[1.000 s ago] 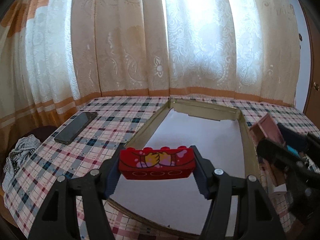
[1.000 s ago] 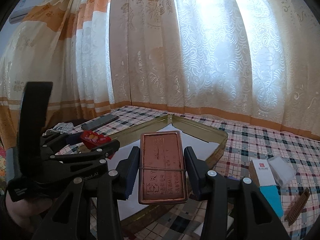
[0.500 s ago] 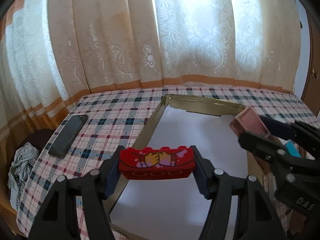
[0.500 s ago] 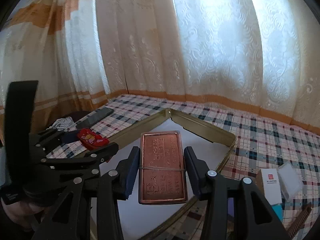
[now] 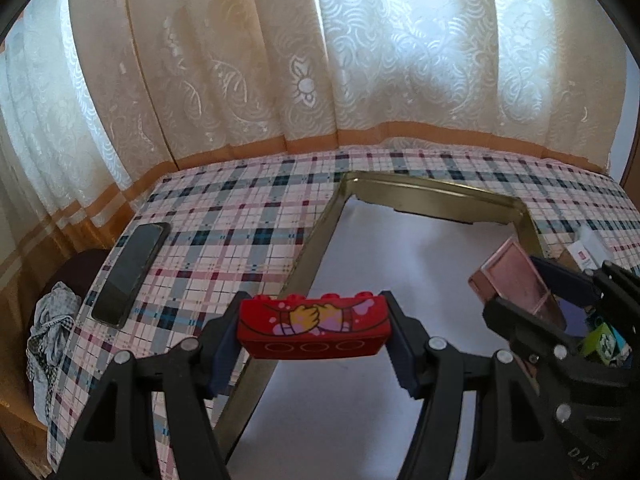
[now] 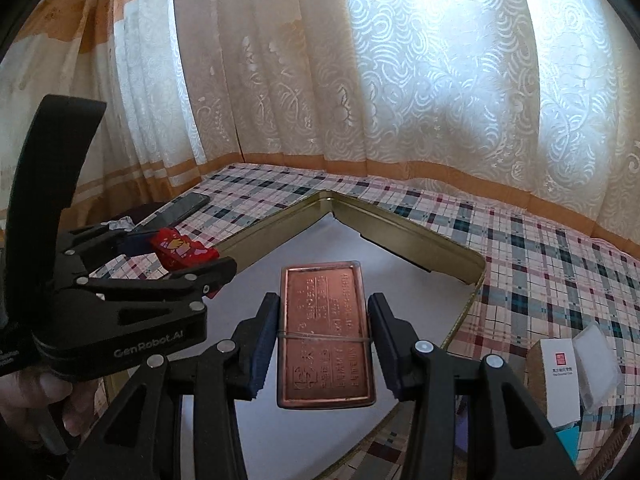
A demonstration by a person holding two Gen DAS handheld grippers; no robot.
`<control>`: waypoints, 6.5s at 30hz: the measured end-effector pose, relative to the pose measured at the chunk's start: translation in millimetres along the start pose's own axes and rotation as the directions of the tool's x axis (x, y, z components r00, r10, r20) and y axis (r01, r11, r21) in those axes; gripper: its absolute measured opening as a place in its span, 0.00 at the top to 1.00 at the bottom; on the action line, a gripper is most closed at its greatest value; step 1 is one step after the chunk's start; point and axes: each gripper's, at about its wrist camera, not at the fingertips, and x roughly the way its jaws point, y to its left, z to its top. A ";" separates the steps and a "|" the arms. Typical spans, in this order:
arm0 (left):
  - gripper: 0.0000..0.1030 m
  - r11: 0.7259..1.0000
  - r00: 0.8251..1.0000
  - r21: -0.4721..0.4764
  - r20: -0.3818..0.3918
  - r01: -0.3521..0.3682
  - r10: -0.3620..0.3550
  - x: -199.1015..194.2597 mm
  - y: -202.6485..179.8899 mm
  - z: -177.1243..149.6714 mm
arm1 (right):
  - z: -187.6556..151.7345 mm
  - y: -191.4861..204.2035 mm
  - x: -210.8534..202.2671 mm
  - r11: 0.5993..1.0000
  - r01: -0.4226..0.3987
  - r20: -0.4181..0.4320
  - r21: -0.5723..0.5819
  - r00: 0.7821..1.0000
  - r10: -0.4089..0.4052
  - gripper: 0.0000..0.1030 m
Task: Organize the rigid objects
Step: 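Open both tools to release the boxes in the tray and withdraw, then grasp the black brush object with the right tool while the left tool grasps the white charger cube, then lift the black object with the right tool while the left tool lifts the white cube, then carry the white cube with the left tool over the tin tray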
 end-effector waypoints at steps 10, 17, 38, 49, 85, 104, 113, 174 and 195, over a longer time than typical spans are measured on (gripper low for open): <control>0.06 0.999 0.997 -0.013 0.057 -0.052 0.052 -18.7 2.8 -5.3 | -4.1 2.2 -17.2 1.000 0.001 0.043 0.000 0.999 -0.001 0.37; 0.03 0.998 0.988 -0.061 0.152 -0.014 0.023 -61.7 -11.3 -33.9 | -27.9 -19.0 -80.7 0.999 0.028 0.127 -0.018 0.992 -0.026 0.30; 0.00 0.994 0.971 0.026 0.214 0.102 -0.106 -103.1 -115.1 -94.6 | -118.2 -96.9 -141.0 0.996 0.093 0.045 0.013 0.995 -0.093 0.28; 0.00 0.992 0.970 0.047 0.209 0.119 -0.126 -101.4 -125.2 -99.0 | -118.8 -92.4 -108.4 1.000 -0.016 -0.112 0.000 0.994 0.016 0.41; 0.64 0.937 0.954 0.183 -0.084 0.297 -0.286 -49.8 -195.6 -89.1 | -108.6 -128.5 -142.5 0.970 0.194 0.101 0.147 0.972 -0.210 0.70; 0.64 0.950 0.953 0.192 0.133 0.246 -0.273 -66.5 -186.4 -70.4 | -99.9 -134.2 -138.8 0.962 0.197 0.168 0.190 0.959 -0.230 0.70; 0.64 0.973 0.927 0.141 0.305 0.183 -0.219 -87.8 -173.0 -71.6 | -97.9 -125.1 -145.6 0.959 0.204 0.245 0.197 0.937 -0.250 0.70; 0.64 0.984 0.897 -0.047 0.420 0.171 -0.136 -94.0 -84.0 -82.9 | -84.9 -34.6 -127.4 0.985 0.170 0.359 0.038 0.917 -0.173 0.70; 0.64 0.982 0.907 -0.086 0.404 0.166 -0.118 -91.0 -58.0 -84.2 | -76.5 -17.6 -110.8 0.993 0.113 0.346 0.027 0.931 -0.115 0.70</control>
